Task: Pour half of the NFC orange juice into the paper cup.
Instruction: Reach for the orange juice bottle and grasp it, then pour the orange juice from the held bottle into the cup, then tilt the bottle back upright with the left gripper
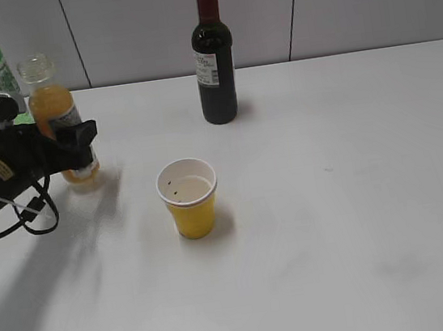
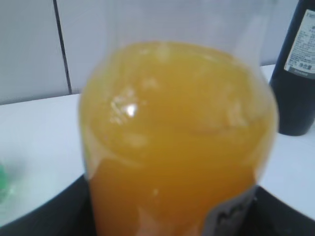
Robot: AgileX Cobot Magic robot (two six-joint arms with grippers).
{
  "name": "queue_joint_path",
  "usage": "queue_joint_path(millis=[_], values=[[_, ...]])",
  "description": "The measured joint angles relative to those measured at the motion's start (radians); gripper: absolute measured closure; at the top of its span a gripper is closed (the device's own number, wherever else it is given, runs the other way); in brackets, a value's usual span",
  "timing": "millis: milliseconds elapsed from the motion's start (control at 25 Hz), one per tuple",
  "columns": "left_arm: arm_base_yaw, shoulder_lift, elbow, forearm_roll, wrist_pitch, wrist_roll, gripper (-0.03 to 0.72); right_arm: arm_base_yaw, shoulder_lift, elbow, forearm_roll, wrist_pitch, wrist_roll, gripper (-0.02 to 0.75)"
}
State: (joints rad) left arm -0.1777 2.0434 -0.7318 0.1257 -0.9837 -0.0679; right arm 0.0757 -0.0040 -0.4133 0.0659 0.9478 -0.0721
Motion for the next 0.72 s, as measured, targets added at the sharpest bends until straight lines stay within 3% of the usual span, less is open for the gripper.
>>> queue_joint_path(millis=[280, 520, 720], values=[[-0.044, -0.155, 0.099, -0.03, 0.042, 0.129, 0.214, 0.0, 0.0, 0.0, 0.0, 0.0, 0.0, 0.174], [-0.132, -0.241, 0.122, -0.126, 0.143, 0.336, 0.214, 0.0, 0.0, 0.0, 0.0, 0.0, 0.0, 0.174], [-0.165, -0.245, 0.122, -0.209, 0.189, 0.53, 0.214, 0.0, 0.0, 0.0, 0.0, -0.001, 0.0, 0.174]])
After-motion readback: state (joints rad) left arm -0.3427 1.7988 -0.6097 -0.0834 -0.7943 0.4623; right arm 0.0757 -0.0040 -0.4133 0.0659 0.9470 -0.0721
